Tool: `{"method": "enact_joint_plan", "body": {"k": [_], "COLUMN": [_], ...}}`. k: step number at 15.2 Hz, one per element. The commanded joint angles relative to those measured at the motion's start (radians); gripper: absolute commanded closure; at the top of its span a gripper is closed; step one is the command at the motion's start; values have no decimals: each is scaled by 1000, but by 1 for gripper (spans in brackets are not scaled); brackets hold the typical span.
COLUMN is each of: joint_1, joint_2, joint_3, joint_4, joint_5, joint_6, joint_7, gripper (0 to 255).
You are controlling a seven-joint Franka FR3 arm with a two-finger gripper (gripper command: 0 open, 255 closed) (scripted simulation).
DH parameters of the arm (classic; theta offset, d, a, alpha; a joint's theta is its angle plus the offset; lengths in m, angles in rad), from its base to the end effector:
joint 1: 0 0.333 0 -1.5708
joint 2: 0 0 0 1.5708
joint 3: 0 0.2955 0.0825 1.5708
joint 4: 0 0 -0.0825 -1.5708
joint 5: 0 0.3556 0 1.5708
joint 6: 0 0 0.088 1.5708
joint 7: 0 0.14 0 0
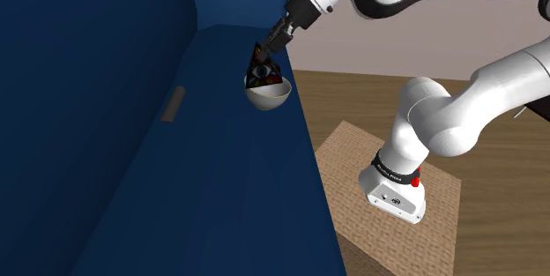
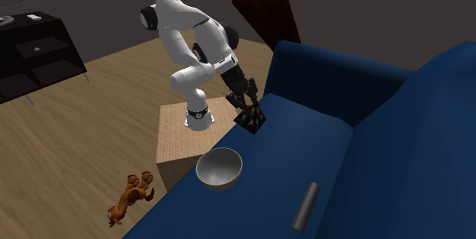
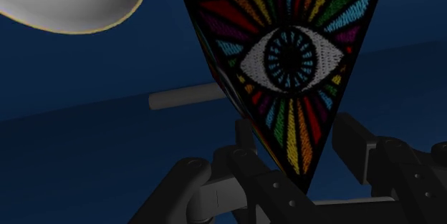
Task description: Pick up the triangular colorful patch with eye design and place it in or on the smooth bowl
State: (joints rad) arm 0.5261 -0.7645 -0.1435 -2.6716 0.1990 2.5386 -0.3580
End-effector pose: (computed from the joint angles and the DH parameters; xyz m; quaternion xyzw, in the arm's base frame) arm 0.3461 0.1387 0.5004 -0.8996 -0.2881 -0.2990 0.1353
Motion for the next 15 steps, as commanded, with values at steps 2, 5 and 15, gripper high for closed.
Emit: {"method": "enact_joint_plan", "body": {"k": [2,5,15], "joint_1": [-10,-13,19], "joint_2": [21,51,155], "joint_3": [-93,-179,-388], "joint_4": [41,87,184], "joint_5": [-12,-17,2], "joint_6": [-32,-59,-77], "joint_7": [-90,-171,-370], "gripper": [255,255,255]}}
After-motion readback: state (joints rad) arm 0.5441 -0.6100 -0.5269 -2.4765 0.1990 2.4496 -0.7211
